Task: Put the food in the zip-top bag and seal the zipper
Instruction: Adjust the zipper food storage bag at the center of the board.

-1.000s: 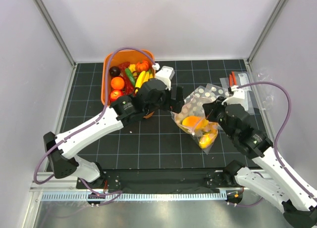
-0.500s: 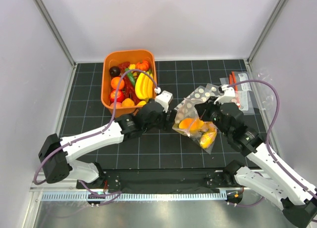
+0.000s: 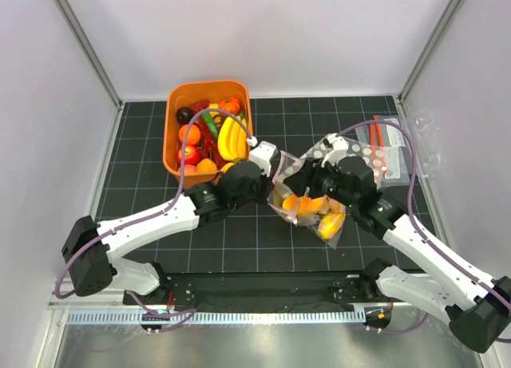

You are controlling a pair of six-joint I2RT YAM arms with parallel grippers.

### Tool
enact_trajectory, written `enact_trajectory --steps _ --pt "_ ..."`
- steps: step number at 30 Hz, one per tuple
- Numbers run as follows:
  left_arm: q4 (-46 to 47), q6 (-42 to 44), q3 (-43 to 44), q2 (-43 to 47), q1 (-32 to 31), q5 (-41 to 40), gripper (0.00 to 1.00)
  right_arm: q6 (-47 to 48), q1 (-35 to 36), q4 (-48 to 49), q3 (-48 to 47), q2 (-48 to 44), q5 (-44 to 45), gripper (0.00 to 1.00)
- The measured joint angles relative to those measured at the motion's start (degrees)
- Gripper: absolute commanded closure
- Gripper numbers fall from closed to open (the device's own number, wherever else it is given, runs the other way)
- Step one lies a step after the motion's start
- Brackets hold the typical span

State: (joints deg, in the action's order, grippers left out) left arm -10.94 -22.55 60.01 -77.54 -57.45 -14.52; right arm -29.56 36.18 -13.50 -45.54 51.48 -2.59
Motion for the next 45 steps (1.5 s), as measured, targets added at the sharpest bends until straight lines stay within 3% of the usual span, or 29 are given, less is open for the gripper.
enact_trajectory --steps 2,6,15,21,28,38,45 --pt "0.0 -1.9 -0.1 0.2 2.0 1.3 1.00 0.8 0.2 1.1 -0.1 1.0 -4.3 0.19" --pt "0.0 -5.8 -1.4 1.6 7.6 2.9 1.00 2.2 0.6 3.3 -0.1 1.2 -8.8 0.13" --pt "-0.5 -12.1 -5.4 5.6 15.9 4.0 1.00 6.8 2.3 8.4 1.9 2.0 -13.9 0.17" --pt "-0.6 -13.1 -5.6 8.5 17.6 4.1 1.00 15.0 15.4 9.6 2.3 5.1 -7.9 0.21" --pt "-1.5 -13.3 -5.6 8.4 18.6 5.1 0.99 23.2 25.7 12.1 3.5 7.6 6.3 0.30" --pt "-1.9 -13.4 -5.6 8.4 18.6 7.2 0.99 25.2 30.3 11.3 0.2 18.9 22.2 0.44" --pt "-1.9 -13.5 -5.8 9.3 18.6 7.5 0.96 24.3 30.9 9.1 -3.2 22.8 28.3 0.84"
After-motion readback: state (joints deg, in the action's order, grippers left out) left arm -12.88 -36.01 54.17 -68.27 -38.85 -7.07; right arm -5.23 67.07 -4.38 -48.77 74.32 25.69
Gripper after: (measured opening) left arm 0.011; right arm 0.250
